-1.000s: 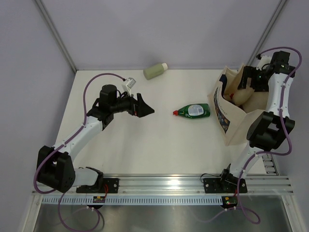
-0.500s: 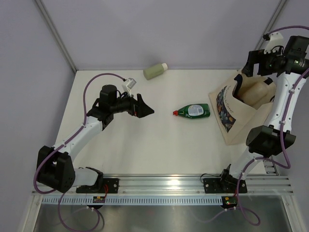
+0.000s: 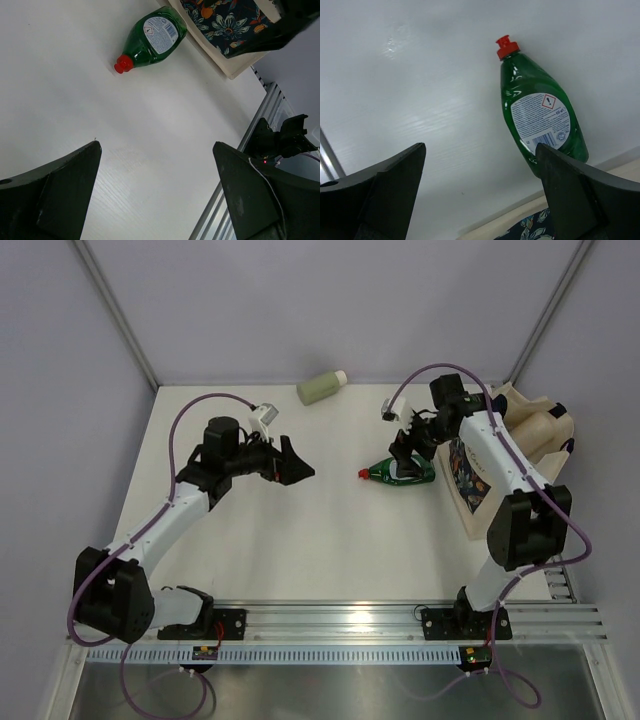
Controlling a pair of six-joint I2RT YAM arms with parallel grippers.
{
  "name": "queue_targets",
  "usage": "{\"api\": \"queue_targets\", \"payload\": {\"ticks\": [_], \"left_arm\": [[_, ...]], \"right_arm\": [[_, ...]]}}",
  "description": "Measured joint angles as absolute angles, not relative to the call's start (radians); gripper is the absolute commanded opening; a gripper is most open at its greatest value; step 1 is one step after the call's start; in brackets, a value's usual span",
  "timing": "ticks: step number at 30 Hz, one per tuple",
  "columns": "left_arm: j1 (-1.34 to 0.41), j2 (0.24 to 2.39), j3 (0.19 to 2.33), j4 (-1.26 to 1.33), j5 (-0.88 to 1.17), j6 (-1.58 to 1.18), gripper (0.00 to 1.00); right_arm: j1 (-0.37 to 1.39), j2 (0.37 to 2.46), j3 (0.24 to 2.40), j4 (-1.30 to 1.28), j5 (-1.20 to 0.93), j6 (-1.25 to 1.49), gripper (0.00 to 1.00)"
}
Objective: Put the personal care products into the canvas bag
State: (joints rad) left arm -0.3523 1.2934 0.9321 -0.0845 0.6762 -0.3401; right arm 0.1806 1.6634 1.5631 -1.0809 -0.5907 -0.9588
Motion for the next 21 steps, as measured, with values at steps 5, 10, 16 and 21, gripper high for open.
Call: {"api": "queue_targets", "payload": {"ticks": [5,10,16,21], "left_arm": [[-0.336,1.235,0.912,-0.097,0.659,-0.339,0.99],[-0.327,1.220,0.908,-0.114,0.648,-0.336,0.99],[-0.322,1.209,0.906,-0.143,0.630,-0.329,0.99],[-0.316,1.158,0.880,-0.152,0.620,-0.329,0.99]], "right_arm": [[0.193,1.784,1.563,-0.953,-0.450,-0.946,1.00],[0.249,1.914,1.593,-0.904,-0.351,-1.019,1.00],[0.307,2.067,1.667,-0.908,-0.258,-1.131,0.99],[0.311,2.119,1.708,-0.962,-0.218,-1.193,1.00]]}}
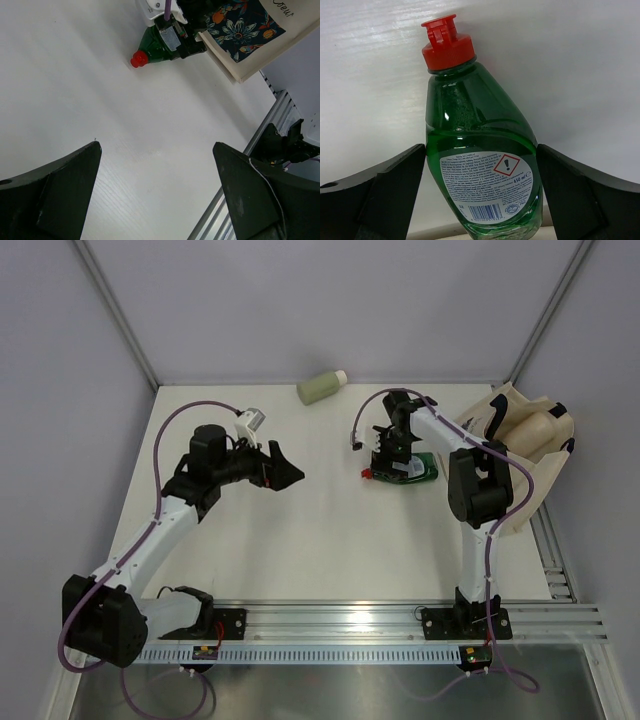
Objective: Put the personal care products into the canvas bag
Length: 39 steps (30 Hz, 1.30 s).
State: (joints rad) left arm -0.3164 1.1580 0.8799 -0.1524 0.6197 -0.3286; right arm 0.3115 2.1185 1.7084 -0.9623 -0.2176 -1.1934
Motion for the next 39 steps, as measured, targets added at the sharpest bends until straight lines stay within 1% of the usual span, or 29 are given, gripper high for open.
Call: {"api": "queue_targets", "payload": {"ticks": [11,17,22,28,33,39], "left_arm": [[-0.312,1.144,0.873,-0.164,0.612,-0.329,0.99],[-0.312,1.147,0.873,-0.164,0.613,-0.329,0.99],[-0.312,1.147,0.873,-0.164,0.613,-0.329,0.99],[-0.312,1.147,0.873,-0.163,0.613,-0.329,0.99],[-0.312,1.147,0.872,-0.149,0.614,-0.337,0.99],[-0.312,1.150,0.872,-0.134,0.614,-0.345,0.99]], "right_arm": [[0.311,2.118,1.697,-1.008,-0.150,-1.259,0.99],[0.309,2.097,1.707,-1.052,-0.219,-1.214,1.00],[0.304,2.028,1.708,-1.076,-0.271,-1.219,1.00],[0.245,1.978,1.678,-1.097,-0.273,-1.347,1.00],[0.173,1.996,1.631,-1.103,-0.251,-1.464,1.00],[0.191,2.068,1.631,-1.035,-0.205,-1.501,0.99]]}}
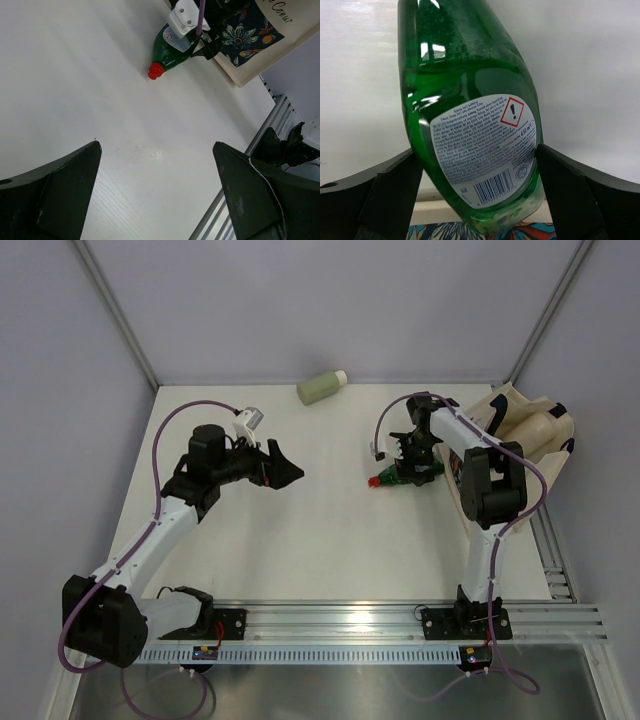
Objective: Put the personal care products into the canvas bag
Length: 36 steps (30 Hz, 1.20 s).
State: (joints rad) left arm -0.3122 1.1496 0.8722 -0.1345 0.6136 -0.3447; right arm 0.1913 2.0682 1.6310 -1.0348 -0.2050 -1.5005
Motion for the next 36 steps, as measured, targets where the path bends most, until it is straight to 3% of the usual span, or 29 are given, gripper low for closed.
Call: {"api": "queue_targets", "payload": {"ticks": [8,12,15,16,17,20,29,33,36], "left_arm": [[-0.312,1.150,0.844,-0.096,0.615,-0.377,0.99],[-0.312,1.158,0.824,-0.070,0.620,-0.402,0.99],[-0.312,1.172,0.824,-0.051,0.624,-0.417,0.99],[-0.312,1.174,0.824,-0.049,0.625,-0.420,0.99],[-0.312,1.175,0.824,-0.050,0.625,-0.421,0.99],[-0.312,1.176,0.824,-0.049,0.625,-0.425,0.99],[-0.312,1.176,0.817,-0.026,0.627,-0.440,0.99],[-0.312,1.183,0.811,-0.018,0.632,-0.447,0.99],[-0.312,1.191,0.811,-0.010,0.633,-0.447,0.99]], "right_arm": [[0.234,2.112,1.631,-0.962,-0.158,-1.462,0.97],[0.238,2.135,1.656,-0.975,-0.142,-1.422,0.88],[0.249,2.167,1.716,-1.010,-0.121,-1.360,0.67],[0.252,2.178,1.746,-1.025,-0.114,-1.334,0.54],[0.254,2.188,1.774,-1.039,-0.113,-1.312,0.50],[0.255,2.229,1.888,-1.093,-0.137,-1.217,0.40],[0.237,2.324,2.037,-1.271,-0.372,-0.982,0.26],[0.232,2.326,2.016,-1.287,-0.433,-0.859,0.00],[0.229,2.311,1.969,-1.273,-0.474,-0.772,0.00]]}}
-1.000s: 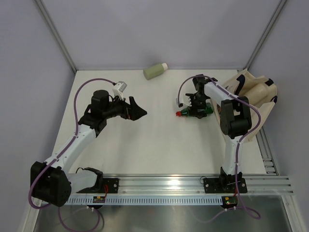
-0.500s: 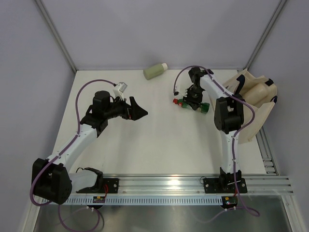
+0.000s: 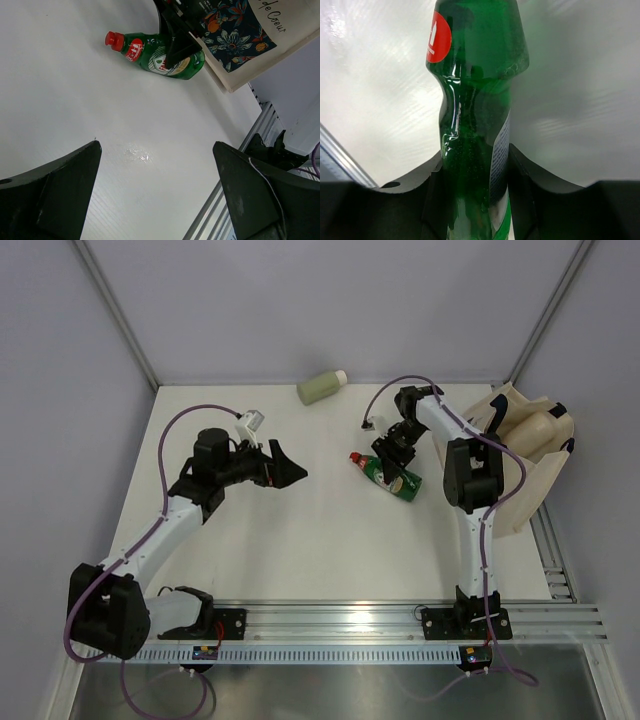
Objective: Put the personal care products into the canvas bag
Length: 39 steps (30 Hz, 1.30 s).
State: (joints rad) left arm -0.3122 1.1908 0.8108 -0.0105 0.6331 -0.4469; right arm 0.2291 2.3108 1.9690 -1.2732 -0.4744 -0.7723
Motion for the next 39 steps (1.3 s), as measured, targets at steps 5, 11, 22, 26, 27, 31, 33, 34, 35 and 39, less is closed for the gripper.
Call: {"api": "queue_targets", "payload": {"ticks": [5,11,22,26,27,31,33,34,35,39], "left_arm": [[-0.312,1.198,0.811,-0.004,0.641,-0.453,0.99],[-0.312,1.205,0.811,0.009,0.656,-0.467,0.99],[-0.312,1.215,0.810,0.035,0.678,-0.480,0.99],[-0.312,1.235,0.810,0.047,0.686,-0.481,0.99],[-0.312,1.242,0.810,0.048,0.688,-0.481,0.99],[-0.312,1.270,0.815,0.046,0.702,-0.480,0.99],[-0.312,1.292,0.830,0.044,0.710,-0.479,0.99],[-0.312,1.302,0.841,0.039,0.714,-0.479,0.99],[-0.312,1.313,0.853,0.038,0.719,-0.476,0.99],[-0.312,1.345,0.904,0.032,0.736,-0.467,0.99]], "right_arm": [[0.223,2.304,1.924,-1.278,-0.579,-0.696,0.00],[0.186,2.309,1.924,-1.295,-0.812,-0.664,0.00],[0.148,2.280,2.043,-1.305,-1.055,-0.606,0.00],[0.129,2.150,2.053,-1.303,-1.074,-0.519,0.00],[0.118,2.110,2.053,-1.307,-1.082,-0.505,0.00],[0.038,1.964,2.064,-1.327,-1.109,-0.476,0.00],[-0.018,1.915,2.086,-1.335,-1.114,-0.463,0.00],[-0.050,1.895,2.100,-1.335,-1.115,-0.455,0.00],[-0.081,1.879,2.114,-1.331,-1.115,-0.446,0.00],[-0.218,1.820,2.124,-1.290,-1.113,-0.387,0.00]]}}
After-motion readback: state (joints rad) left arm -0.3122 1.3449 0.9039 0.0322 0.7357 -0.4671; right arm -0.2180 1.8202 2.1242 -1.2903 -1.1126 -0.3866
